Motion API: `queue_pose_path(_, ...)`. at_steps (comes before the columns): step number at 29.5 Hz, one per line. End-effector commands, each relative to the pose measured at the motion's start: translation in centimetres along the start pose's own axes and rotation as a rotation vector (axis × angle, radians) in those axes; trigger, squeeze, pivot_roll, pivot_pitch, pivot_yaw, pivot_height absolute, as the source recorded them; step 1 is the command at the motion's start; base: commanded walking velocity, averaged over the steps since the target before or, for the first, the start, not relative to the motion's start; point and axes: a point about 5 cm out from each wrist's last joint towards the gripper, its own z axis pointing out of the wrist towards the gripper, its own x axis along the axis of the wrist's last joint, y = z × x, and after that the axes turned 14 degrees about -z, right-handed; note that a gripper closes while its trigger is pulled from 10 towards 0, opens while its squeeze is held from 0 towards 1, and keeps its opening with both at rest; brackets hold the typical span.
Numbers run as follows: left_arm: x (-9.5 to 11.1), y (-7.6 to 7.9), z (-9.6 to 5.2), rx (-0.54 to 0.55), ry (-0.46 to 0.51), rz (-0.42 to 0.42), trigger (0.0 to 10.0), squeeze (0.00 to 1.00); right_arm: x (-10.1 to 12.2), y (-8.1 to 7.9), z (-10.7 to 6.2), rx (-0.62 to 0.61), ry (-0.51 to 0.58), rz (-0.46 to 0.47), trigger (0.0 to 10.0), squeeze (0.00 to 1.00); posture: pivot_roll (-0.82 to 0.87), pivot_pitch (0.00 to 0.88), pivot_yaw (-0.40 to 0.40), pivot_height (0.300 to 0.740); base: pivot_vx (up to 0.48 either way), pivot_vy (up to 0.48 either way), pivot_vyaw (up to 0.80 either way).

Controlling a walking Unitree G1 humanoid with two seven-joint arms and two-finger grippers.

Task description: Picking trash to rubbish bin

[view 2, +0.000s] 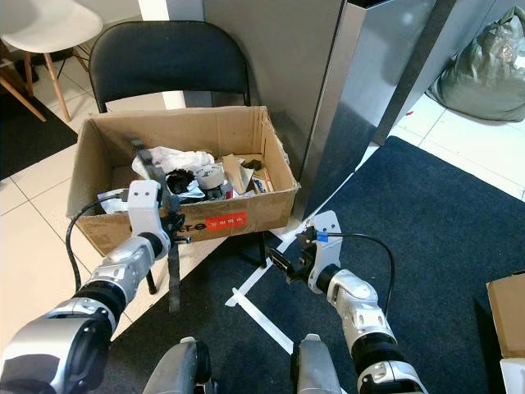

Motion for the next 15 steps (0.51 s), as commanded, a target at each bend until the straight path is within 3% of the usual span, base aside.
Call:
queue_pose_path(1,0.7,-0.5,-0.1,0.013,0.039,0.02,0.0,0.0,0.1,0.2,-0.2,-0.008,0.0,-0.001,10.0,0.0,-0.01,0.176,-0.047,0.63,0.0,0.0,0.0)
queue_pose_path(13,4.7,0.1,-0.9,-0.066,0.349,-0.057,0.0,0.0,1.1,0.2,-0.1,-0.032,0.063,-0.01,10.0,0.0,0.01,0.158,-0.049,0.63,0.0,0.0,0.0)
queue_pose_path(15,5.7,0.3,-1.8,-0.066,0.476,-0.066,0.0,0.0,1.2,0.1,-0.2,-0.04,0.076,-0.006,10.0,0.0,0.01,0.148,-0.048,0.63,0.0,0.0,0.0)
